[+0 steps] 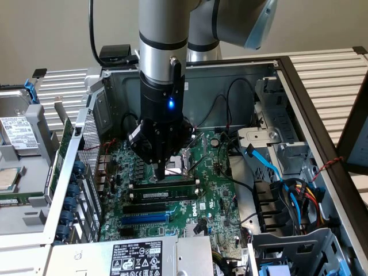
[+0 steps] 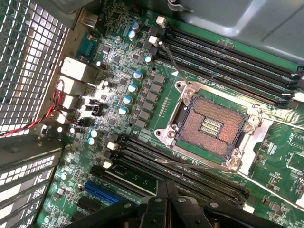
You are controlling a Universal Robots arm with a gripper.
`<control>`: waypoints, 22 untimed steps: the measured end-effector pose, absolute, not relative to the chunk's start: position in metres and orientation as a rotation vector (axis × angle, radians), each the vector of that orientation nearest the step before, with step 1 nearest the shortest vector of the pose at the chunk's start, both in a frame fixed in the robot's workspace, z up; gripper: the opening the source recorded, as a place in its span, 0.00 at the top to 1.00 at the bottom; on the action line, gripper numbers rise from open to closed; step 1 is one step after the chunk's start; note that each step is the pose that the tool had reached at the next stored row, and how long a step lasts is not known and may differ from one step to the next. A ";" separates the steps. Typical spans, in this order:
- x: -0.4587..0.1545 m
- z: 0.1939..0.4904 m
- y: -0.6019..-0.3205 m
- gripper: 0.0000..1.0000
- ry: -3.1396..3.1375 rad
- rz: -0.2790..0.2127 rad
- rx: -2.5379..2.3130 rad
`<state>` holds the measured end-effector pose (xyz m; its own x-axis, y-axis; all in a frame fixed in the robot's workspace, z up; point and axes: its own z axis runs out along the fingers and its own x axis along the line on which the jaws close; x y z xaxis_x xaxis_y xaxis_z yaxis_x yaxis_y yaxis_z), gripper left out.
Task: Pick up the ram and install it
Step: 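Press down the ram until it locks into place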
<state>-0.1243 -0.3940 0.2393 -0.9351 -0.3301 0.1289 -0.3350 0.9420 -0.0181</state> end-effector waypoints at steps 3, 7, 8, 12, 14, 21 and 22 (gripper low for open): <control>-0.124 0.239 -0.394 0.90 -2.977 0.073 0.474; -0.124 0.239 -0.394 0.90 -2.980 0.087 0.430; -0.124 0.239 -0.394 0.90 -2.981 0.090 0.418; -0.124 0.239 -0.394 0.90 -2.985 0.100 0.370; -0.124 0.239 -0.394 0.90 -2.986 0.103 0.350; -0.124 0.239 -0.394 0.90 -2.990 0.112 0.280; -0.124 0.239 -0.394 0.90 -2.990 0.112 0.280</control>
<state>-0.1241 -0.3941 0.2393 -0.9735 -0.1794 0.1420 -0.1895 0.9800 -0.0611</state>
